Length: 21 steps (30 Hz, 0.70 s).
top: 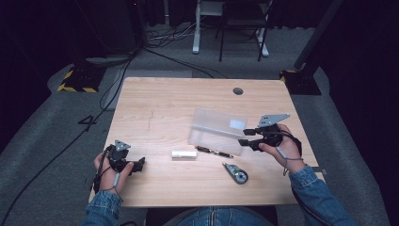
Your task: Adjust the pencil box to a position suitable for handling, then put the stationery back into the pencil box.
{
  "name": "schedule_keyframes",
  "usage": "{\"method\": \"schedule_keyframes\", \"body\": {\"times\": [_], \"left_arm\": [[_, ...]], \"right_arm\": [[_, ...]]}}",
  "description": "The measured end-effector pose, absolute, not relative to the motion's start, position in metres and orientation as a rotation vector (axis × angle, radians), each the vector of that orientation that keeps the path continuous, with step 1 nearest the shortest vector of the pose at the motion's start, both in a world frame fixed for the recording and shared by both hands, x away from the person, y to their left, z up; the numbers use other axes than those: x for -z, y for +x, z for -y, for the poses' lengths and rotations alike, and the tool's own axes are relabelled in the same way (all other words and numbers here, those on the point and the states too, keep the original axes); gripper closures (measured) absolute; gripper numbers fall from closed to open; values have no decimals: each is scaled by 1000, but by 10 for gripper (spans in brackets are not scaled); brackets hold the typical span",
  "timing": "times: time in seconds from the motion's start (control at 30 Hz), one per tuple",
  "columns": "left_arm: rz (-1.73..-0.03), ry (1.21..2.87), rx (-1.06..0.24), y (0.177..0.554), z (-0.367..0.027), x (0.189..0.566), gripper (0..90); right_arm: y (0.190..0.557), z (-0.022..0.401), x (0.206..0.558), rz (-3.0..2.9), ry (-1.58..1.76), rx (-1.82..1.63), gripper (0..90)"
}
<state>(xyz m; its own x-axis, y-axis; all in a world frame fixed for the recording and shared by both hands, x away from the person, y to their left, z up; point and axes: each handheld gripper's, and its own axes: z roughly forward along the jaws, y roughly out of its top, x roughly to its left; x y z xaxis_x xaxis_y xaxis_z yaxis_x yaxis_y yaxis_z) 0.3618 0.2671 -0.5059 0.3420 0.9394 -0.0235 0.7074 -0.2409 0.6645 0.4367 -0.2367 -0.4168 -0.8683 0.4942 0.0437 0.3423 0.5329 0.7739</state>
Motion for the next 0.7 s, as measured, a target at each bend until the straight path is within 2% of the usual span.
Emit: {"method": "schedule_keyframes", "body": {"times": [0.7], "left_arm": [[-1434,2025,-517,362,-266,506,0]], "right_arm": [[420,189,433,-2704,589,-1248,519]]}}
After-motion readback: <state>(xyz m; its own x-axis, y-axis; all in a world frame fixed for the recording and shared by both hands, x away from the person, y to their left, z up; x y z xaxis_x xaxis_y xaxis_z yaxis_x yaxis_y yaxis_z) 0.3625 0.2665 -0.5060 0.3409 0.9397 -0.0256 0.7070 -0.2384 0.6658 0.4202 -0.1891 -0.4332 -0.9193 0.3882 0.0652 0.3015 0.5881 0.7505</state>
